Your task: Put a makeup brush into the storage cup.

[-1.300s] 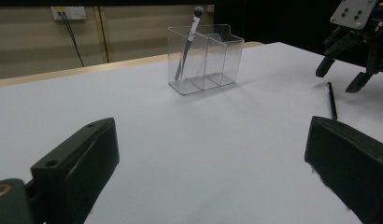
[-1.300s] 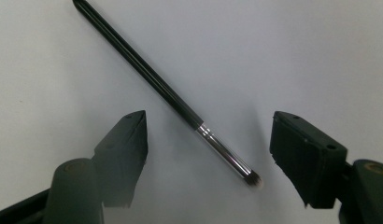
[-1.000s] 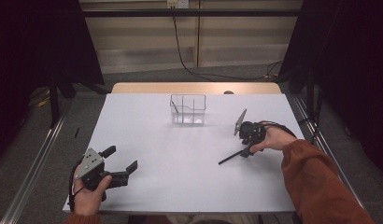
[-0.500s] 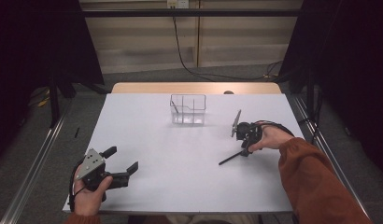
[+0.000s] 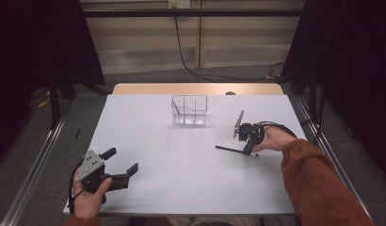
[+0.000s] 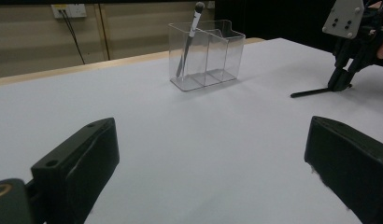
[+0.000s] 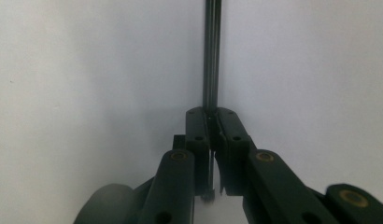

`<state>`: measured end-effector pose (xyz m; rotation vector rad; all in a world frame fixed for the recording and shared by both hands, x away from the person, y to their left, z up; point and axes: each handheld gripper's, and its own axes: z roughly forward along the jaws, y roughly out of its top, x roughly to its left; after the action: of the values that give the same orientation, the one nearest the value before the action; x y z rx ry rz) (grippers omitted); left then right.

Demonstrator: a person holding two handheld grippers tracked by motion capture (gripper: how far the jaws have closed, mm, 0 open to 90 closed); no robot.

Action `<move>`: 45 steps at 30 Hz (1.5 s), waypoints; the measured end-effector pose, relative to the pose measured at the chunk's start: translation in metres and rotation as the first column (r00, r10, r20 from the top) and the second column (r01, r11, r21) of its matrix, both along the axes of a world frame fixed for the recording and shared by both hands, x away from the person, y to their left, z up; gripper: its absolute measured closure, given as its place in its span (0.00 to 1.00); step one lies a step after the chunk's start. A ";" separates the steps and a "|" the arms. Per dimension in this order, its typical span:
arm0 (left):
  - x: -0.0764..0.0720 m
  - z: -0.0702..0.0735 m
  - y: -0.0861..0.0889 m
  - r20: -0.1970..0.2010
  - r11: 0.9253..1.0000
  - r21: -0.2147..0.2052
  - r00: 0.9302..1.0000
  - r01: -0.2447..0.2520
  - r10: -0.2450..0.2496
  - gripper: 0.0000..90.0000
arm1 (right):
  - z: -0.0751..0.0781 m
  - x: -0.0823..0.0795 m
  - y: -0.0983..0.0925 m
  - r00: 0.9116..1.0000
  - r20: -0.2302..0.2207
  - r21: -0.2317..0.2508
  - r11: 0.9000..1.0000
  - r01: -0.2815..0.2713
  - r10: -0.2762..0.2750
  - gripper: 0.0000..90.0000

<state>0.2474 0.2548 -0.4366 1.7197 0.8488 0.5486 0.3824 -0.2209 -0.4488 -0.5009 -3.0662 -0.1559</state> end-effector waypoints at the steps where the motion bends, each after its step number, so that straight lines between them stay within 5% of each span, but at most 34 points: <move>1: 0.000 0.000 0.000 0.000 1.000 0.001 1.000 0.001 -0.001 0.04 | 0.000 -0.001 0.000 1.000 0.005 -0.004 1.000 -0.001 0.001 0.93; 12: 0.001 0.000 0.000 -0.004 1.000 -0.002 1.000 -0.003 0.003 0.04 | 0.001 -0.001 -0.003 0.999 0.004 0.020 0.999 0.042 -0.042 0.93; 21: 0.001 0.000 0.001 0.000 1.000 -0.004 1.000 -0.008 0.008 0.04 | 0.008 -0.004 -0.007 0.997 -0.010 0.122 0.989 0.081 -0.080 0.93; 26: 0.001 0.000 0.002 0.001 1.000 -0.011 1.000 -0.013 0.013 0.04 | 0.018 -0.007 -0.010 0.990 -0.006 0.216 0.967 0.139 -0.141 0.93; 33: 0.001 0.000 0.002 0.001 1.000 -0.013 1.000 -0.014 0.014 0.04 | 0.019 -0.018 -0.011 0.981 0.069 0.283 0.947 0.153 -0.179 0.93; 45: 0.001 0.001 0.002 0.005 0.999 -0.031 1.000 -0.007 0.007 0.03 | 0.021 -0.026 -0.028 0.938 0.113 0.452 0.858 0.245 -0.327 0.93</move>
<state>0.2486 0.2567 -0.4351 1.6871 0.8562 0.5412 0.3564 -0.2485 -0.4277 -0.9513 -2.9570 -0.9186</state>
